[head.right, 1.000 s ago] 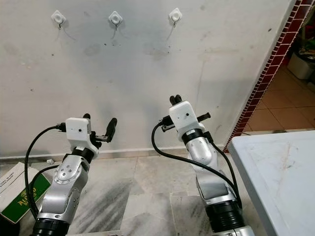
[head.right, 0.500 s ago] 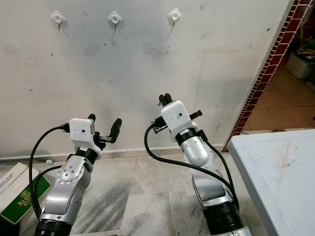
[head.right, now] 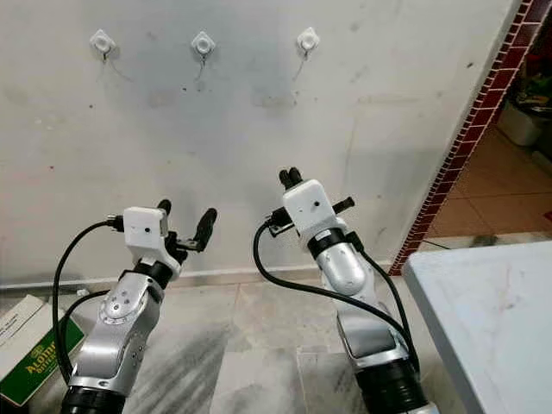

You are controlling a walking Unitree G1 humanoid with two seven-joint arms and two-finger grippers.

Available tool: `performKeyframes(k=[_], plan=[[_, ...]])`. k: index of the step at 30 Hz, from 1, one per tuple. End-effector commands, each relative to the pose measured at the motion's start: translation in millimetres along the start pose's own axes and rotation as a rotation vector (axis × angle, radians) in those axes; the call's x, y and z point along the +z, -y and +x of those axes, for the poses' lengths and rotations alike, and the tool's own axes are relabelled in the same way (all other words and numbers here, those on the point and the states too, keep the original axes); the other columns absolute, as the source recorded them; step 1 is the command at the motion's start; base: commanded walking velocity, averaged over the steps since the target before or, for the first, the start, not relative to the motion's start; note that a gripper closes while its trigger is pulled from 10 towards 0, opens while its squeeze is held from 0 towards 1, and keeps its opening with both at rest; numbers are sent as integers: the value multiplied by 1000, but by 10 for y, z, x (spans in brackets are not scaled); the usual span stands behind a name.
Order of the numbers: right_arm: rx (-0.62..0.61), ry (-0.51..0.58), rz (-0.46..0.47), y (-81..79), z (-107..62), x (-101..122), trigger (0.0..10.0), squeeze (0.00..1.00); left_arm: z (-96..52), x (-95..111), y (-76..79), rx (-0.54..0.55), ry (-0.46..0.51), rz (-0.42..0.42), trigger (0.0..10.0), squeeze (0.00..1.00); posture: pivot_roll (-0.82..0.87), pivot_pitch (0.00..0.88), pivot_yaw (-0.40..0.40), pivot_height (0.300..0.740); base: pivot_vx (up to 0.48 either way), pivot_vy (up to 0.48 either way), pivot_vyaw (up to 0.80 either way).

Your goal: Hang keys on a hook

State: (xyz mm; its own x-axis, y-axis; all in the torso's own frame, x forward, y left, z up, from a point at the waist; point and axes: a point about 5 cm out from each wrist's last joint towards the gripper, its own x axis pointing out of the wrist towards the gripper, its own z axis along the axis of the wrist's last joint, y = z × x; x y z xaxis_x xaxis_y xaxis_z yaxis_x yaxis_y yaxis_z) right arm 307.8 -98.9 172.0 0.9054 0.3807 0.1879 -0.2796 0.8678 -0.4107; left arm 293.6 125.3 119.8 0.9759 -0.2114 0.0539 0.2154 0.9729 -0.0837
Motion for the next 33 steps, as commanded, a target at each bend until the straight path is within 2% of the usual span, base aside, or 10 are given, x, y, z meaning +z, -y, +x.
performKeyframes(k=[1, 17, 23, 33], plan=[[-5, -2, -11, 45, -24, -2, 10000, 0, 14, 31, 71, -29, 8, -10, 10000, 0, -25, 37, 27, 740, 368, 0, 0], [3, -11, -12, 33, -22, -22, 10000, 0, 11, 19, 56, -27, -4, -9, 10000, 0, -24, 39, 28, 740, 370, 0, 0], [5, -13, -11, 26, -26, -23, 10000, 0, 8, 20, 45, -19, -3, -7, 10000, 0, -24, 41, 29, 740, 89, 0, 0], [19, -9, -13, 12, -26, -16, 10000, 0, 0, 30, 66, -42, 4, -15, 10000, 0, -24, 39, 32, 740, 343, 0, 0]])
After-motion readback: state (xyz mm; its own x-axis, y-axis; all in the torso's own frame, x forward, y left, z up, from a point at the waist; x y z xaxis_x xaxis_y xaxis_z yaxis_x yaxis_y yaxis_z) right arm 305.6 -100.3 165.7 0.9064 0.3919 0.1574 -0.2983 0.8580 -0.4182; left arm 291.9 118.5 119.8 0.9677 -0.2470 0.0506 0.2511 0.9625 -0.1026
